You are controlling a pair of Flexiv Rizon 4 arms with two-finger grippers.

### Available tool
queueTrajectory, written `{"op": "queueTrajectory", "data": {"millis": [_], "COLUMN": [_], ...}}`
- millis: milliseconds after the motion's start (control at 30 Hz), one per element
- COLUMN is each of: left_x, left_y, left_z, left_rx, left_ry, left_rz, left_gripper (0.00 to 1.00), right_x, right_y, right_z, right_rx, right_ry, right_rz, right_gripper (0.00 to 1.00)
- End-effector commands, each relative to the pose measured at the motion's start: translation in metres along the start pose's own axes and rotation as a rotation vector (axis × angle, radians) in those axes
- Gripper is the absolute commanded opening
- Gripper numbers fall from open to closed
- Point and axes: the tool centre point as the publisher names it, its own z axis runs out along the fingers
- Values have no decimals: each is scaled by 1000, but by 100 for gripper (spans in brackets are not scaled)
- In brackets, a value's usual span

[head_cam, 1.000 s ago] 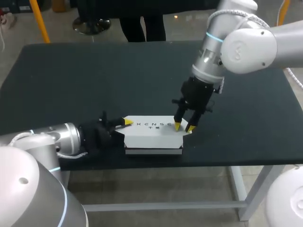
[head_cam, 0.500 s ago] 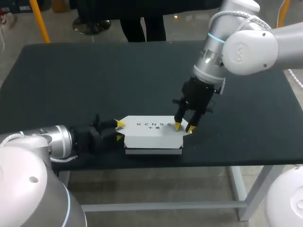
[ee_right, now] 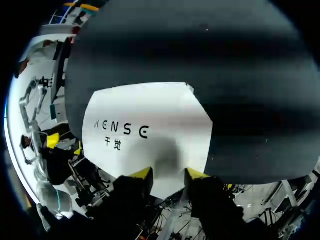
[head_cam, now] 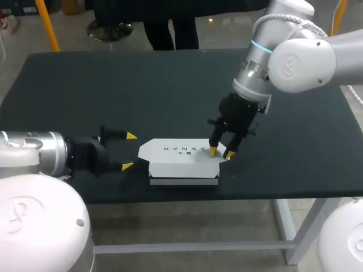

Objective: Assemble the packaging by folding the flat box into shape, placing the metal phone stand inside, and closing the box properly

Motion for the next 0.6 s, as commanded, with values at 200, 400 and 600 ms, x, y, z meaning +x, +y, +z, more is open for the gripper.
{"op": "queueTrajectory", "data": {"millis": [200, 400, 600], "left_x": [-18, -18, -18], "left_y": [9, 9, 9], "left_z": [-24, -24, -24], "left_rx": [-22, -22, -22], "left_ry": [542, 542, 542], "left_rz": [-36, -36, -36], "left_gripper": [100, 100, 100], "right_x": [0, 2, 4], "right_y": [-2, -2, 0], "right_z": [1, 3, 6], "right_rx": [-9, -13, -15], "right_ry": [-3, -2, -3], "right_rz": [5, 3, 0], "right_gripper": [48, 49, 49]}}
